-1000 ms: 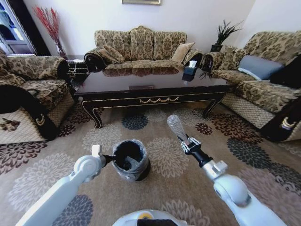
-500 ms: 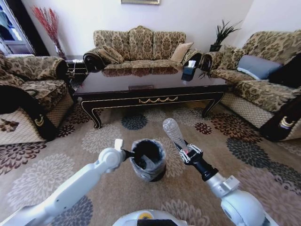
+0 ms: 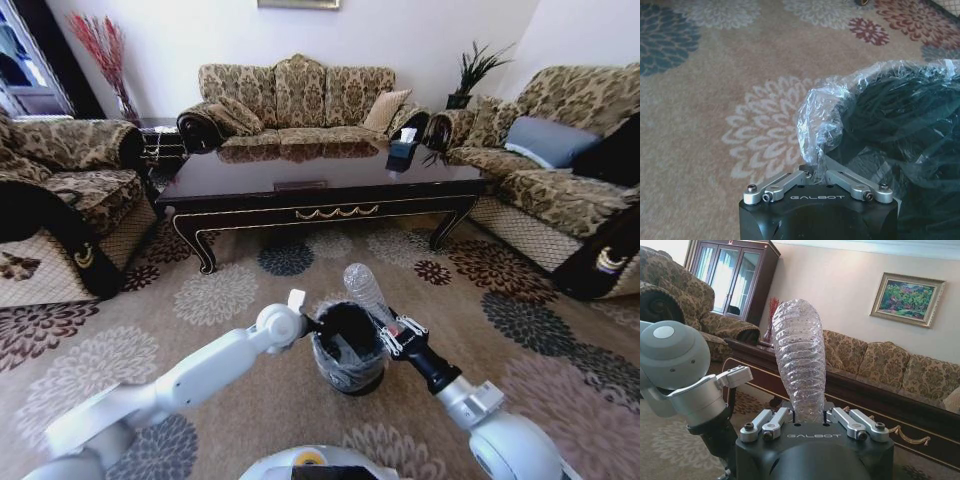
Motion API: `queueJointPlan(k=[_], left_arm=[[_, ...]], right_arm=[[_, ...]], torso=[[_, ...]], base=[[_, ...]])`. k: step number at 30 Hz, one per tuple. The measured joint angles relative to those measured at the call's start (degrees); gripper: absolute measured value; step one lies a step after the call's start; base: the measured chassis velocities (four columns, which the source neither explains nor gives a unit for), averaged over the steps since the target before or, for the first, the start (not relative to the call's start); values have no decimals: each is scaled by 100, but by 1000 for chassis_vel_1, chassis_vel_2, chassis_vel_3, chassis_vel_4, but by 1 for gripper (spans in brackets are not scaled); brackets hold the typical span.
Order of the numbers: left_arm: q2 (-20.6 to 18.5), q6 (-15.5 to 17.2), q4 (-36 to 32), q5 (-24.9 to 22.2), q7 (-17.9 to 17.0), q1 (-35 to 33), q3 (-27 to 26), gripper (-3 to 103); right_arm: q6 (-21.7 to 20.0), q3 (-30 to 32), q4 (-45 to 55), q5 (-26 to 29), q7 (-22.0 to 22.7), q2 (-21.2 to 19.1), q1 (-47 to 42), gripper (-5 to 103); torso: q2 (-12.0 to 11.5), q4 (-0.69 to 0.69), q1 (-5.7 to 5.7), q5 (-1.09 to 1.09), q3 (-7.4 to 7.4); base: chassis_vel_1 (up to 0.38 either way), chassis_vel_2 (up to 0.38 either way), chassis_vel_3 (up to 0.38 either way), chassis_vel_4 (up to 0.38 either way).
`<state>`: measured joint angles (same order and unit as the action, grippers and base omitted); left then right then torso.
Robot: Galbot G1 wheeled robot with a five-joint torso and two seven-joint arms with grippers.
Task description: Move to the front of the table and pick up the trash from the floor, then place it into the trash bin.
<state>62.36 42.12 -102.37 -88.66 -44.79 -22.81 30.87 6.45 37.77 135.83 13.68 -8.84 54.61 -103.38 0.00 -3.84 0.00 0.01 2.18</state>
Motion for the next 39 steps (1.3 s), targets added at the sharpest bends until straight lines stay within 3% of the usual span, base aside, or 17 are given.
queueJointPlan(k=[7,9,11,14,17,23,27,35,39], left_arm=[[36,2,-93,-84,-78,112,146,0],[21,1,-146,-95,-96,114,173,0],[-3,2,-193,-101,-112,112,191,0],[-17,2,-228,-101,-119,96,191,0],[-58,2,-291,-102,-120,54,168,0],[-132,2,-351,-80,-120,-30,112,0],[-202,2,-401,-40,-147,-104,71,0],[-500,2,-517,91,-148,-460,-265,0],[-824,2,-603,357,-108,-1044,-950,0]], right_arm=[[8,-124,-110,-145,-19,46,26,21],[7,-162,-166,-217,-37,58,58,26],[43,-196,-251,-359,-64,70,93,36],[58,-225,-288,-411,-71,84,105,42],[65,-241,-309,-429,-75,101,107,58],[66,-237,-311,-429,-81,108,94,76],[70,-268,-320,-445,-85,149,91,96],[108,-298,-321,-461,-87,233,69,100],[177,-245,-331,-443,-87,287,34,100]], torso=[[0,1,0,-1,0],[0,0,0,-1,0],[0,1,0,-1,0],[0,1,0,-1,0],[0,0,0,-1,0],[0,1,0,-2,0],[0,1,0,-1,0],[0,0,0,-2,0],[0,1,0,-3,0]], base=[[0,0,0,0],[0,0,0,0],[0,0,0,0],[0,0,0,0],[0,0,0,0],[0,0,0,0],[0,0,0,0],[0,0,0,0],[0,0,0,0]])
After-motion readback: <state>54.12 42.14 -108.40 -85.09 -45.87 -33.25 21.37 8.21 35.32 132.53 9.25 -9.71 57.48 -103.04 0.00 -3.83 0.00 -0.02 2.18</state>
